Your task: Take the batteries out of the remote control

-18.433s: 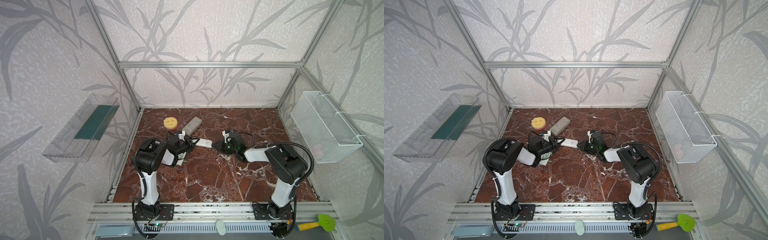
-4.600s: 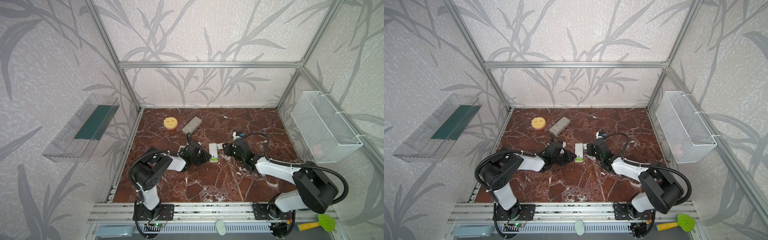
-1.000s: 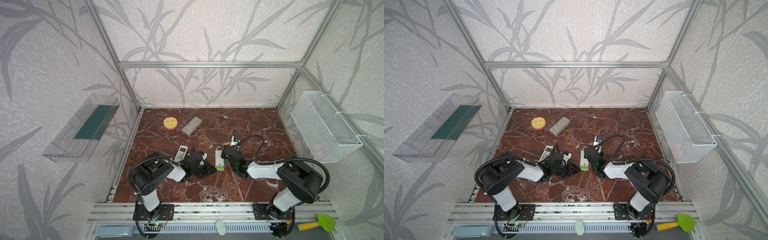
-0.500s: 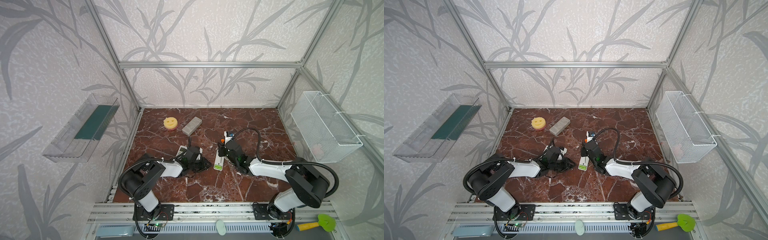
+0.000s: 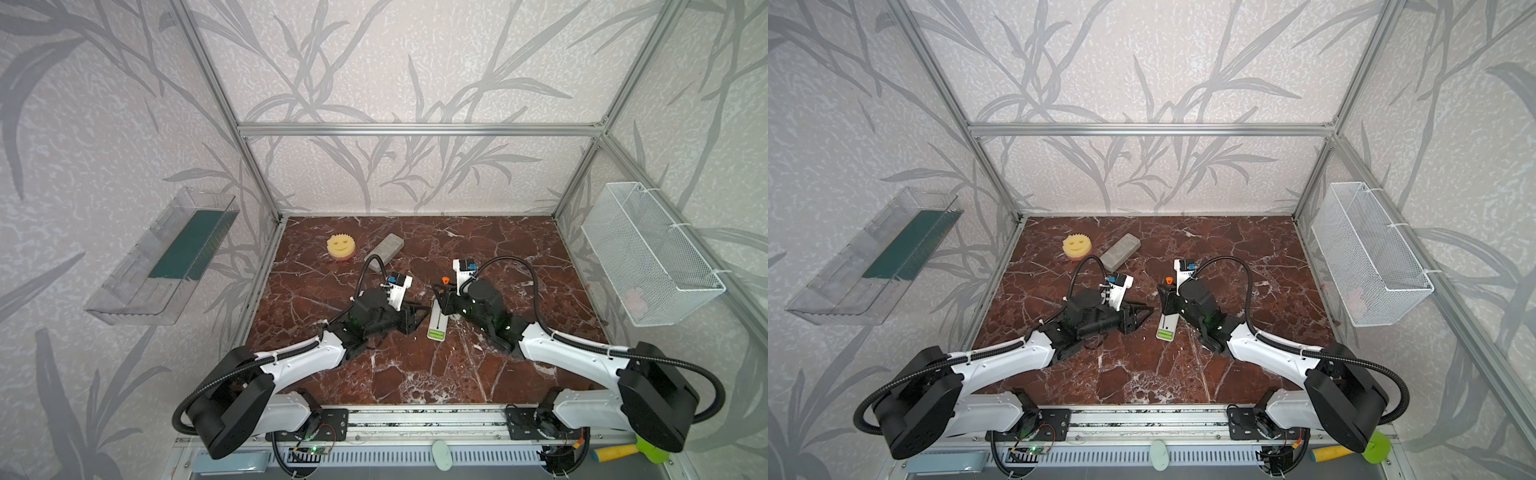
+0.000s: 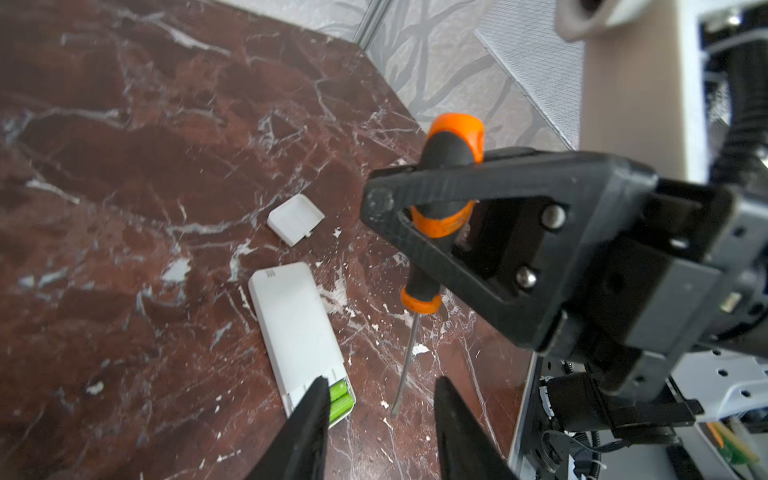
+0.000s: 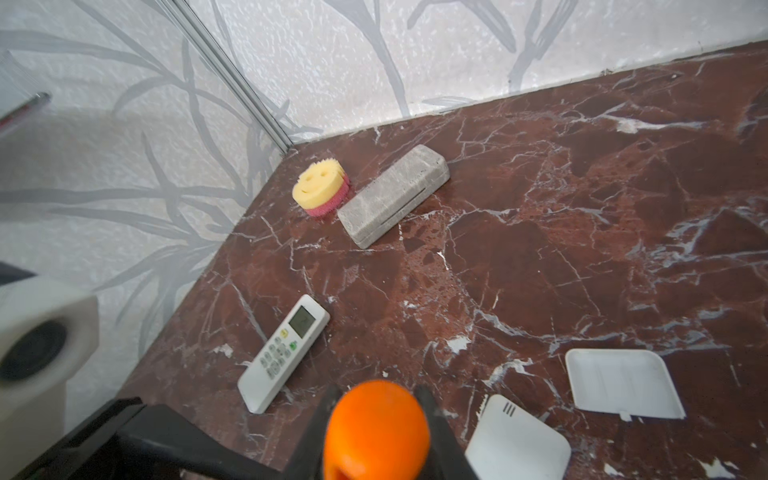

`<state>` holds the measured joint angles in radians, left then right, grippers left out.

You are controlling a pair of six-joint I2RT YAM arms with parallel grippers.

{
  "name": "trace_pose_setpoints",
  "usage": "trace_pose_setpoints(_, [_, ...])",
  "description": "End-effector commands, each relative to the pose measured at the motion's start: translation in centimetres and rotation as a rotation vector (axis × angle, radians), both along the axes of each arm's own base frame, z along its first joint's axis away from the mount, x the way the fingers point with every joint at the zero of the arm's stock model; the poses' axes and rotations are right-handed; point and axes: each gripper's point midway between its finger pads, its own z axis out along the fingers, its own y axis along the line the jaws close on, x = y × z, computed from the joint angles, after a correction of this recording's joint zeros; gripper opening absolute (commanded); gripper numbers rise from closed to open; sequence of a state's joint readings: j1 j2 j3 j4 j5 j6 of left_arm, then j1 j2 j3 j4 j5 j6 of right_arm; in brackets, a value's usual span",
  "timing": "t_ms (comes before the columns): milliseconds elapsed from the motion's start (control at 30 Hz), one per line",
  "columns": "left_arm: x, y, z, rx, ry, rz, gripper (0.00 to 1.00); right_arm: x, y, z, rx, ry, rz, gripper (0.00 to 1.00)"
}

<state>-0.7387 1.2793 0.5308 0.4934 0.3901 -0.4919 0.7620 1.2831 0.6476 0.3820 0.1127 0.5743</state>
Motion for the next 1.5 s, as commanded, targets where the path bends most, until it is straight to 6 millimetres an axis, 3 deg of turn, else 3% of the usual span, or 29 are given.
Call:
trace_pose_setpoints(0, [-0.4, -1.6, 1.7, 0.023, -0.157, -0.061, 0.44, -0.7, 0.1, 2.2, 0.086, 0.043, -0.008, 0.00])
trace_pose_setpoints(100, [-1.4, -3.2, 2.2, 0.005, -0.209, -0.106, 0.44, -0.9, -0.6, 3.3, 0.121, 0.045, -0.034, 0.00])
trace_pose_setpoints(233, [-1.3, -3.7, 2.1, -0.010, -0.243, -0.079, 0.40, -1.4, -0.7, 4.8, 0.137, 0.043, -0.022, 0.00])
trace_pose_setpoints(300, [-1.1, -3.4, 2.4, -0.014, -0.257, -0.055, 0.20, -1.6, -0.7, 5.5, 0.148, 0.043, -0.010, 0.00])
trace_pose_setpoints(400, [-1.0, -2.8, 3.2, -0.003, -0.290, -0.038, 0.00, -2.3, -0.8, 6.1, 0.157, 0.052, 0.006, 0.00])
trace_pose_setpoints(567, [-1.6, -2.5, 3.6, 0.027, -0.326, -0.066, 0.00, -3.2, -1.0, 6.9, 0.186, 0.069, 0.032, 0.01])
trace_pose_setpoints(633, [-1.8, -2.4, 3.8, 0.044, -0.344, -0.079, 0.00, -3.6, -1.0, 7.2, 0.184, 0.084, 0.053, 0.15])
trace_pose_setpoints(700, [-1.9, -2.2, 3.9, 0.069, -0.370, -0.089, 0.00, -4.1, -0.9, 7.4, 0.171, 0.100, 0.080, 0.38])
trace_pose_setpoints(733, [-2.0, -2.0, 4.0, 0.080, -0.381, -0.091, 0.00, -4.4, -0.9, 7.5, 0.164, 0.106, 0.095, 0.42])
trace_pose_setpoints(1033, [-2.5, -2.1, 4.3, 0.150, -0.447, -0.150, 0.00, -6.0, 0.2, 5.8, 0.123, 0.211, 0.192, 0.48])
trace_pose_setpoints(1133, [-2.6, -2.2, 4.4, 0.150, -0.444, -0.163, 0.00, -5.9, 0.8, 5.3, 0.122, 0.233, 0.206, 0.45])
trace_pose_setpoints(1233, [-2.7, -2.2, 4.4, 0.151, -0.443, -0.166, 0.00, -5.6, 0.9, 5.0, 0.117, 0.237, 0.199, 0.23])
trace_pose_setpoints(1400, [-3.1, -1.9, 4.1, 0.161, -0.446, -0.178, 0.00, -4.9, 0.3, 4.6, 0.098, 0.207, 0.158, 0.00])
trace_pose_setpoints(1433, [-3.1, -1.8, 4.0, 0.166, -0.442, -0.177, 0.05, -4.8, 0.2, 4.4, 0.090, 0.201, 0.149, 0.00])
trace_pose_setpoints(1467, [-3.0, -1.7, 3.9, 0.169, -0.441, -0.168, 0.17, -4.6, -0.1, 4.2, 0.074, 0.192, 0.136, 0.00])
